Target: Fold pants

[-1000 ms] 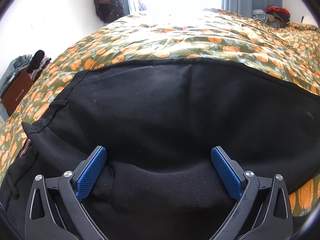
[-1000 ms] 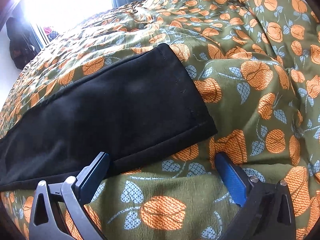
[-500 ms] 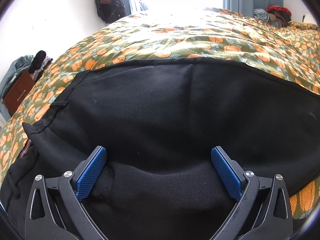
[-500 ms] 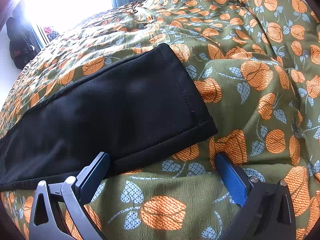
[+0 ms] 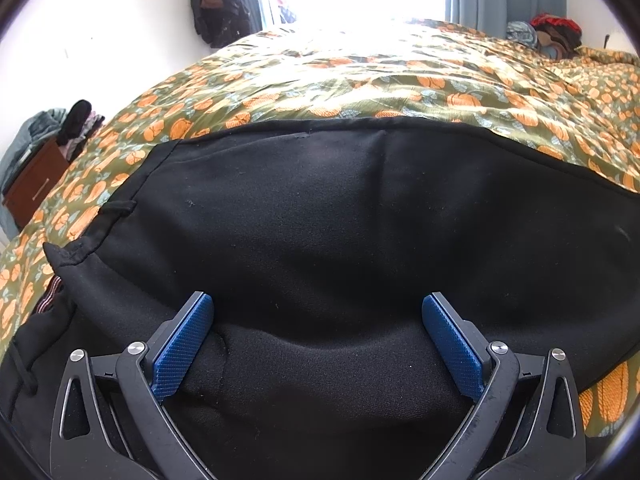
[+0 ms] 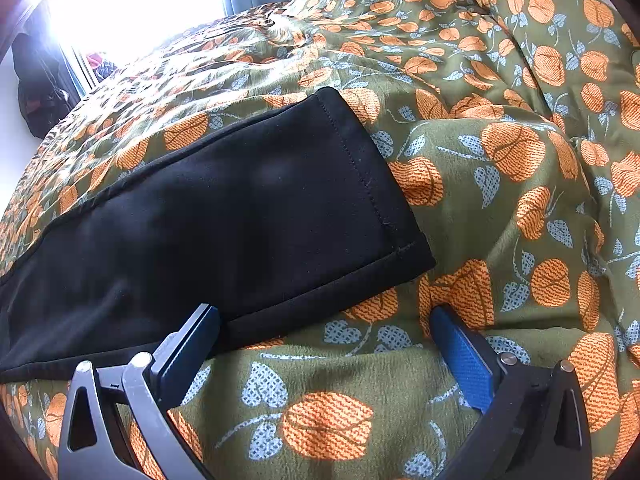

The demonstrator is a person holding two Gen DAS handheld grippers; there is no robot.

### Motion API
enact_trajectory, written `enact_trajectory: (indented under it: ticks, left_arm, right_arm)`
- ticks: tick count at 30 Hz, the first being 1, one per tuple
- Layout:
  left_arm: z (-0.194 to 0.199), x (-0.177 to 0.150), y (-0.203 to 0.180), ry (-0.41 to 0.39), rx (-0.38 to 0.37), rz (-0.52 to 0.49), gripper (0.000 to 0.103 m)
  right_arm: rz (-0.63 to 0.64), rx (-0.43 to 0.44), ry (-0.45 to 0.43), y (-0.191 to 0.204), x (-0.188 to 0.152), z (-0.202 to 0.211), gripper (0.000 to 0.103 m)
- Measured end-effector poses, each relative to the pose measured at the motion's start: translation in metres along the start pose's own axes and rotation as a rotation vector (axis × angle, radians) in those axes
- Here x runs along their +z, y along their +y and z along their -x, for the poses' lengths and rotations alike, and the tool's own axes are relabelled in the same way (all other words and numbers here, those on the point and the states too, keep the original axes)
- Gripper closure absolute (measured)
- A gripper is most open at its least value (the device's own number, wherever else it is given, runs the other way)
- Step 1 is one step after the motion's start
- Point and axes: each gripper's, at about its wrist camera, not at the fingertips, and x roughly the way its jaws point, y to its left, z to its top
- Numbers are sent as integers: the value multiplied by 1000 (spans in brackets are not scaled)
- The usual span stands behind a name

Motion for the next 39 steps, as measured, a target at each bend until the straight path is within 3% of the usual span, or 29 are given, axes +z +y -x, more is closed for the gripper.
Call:
enact_trajectory:
  ticks: [6,8,11,13,14,17,19,23,24,26,27,31,35,39]
  left_arm:
    - [0,0,0,-1,-4,2,0]
    - [0,0,0,-2,-3,2,0]
    - [0,0,0,-3,-3,2,0]
    - [0,-1,0,-5,-4,4,0]
    - [0,-1,0,-6,-3,3,0]
    - [0,-1,0,-5,-2,2,0]
    - [0,-1,0,-5,-3,3,0]
    - [1,-1,0,-7,-6,4,0]
    - [1,-1,0,-6,-5,4,0]
    - [1,-1,0,-5,-4,2,0]
    - [1,-1,0,-6,-4,2,0]
    - [1,-1,0,-8,-5,3,0]
    - [1,-1,-1,-9,-6,4,0]
    - [1,-1,0,-9,-6,4,0]
  right_arm:
    - [9,25,47,-3,10,-7,0]
    - [-108,180,5,-22,22,9,0]
    - [-459,541,-82,-73,19,33,0]
    - [-605,726,-36,-91,15,29,0]
    - [-634,742,21,-93,14,23,1]
    - [-654,637,119,-89,11,6,8]
    - [-649,613,111,-84,16,-3,9]
    - [-582,483,28,-71,40,-14,32]
    - [-577,443,34,-68,42,-20,33]
    - [-542,379,40,-62,43,-25,52]
    - [-526,357,35,-60,42,-25,55]
    - [-500,354,24,-64,40,-22,71]
    - [-418,286,-14,-55,47,-4,81]
    - [-308,224,-68,-30,54,25,87]
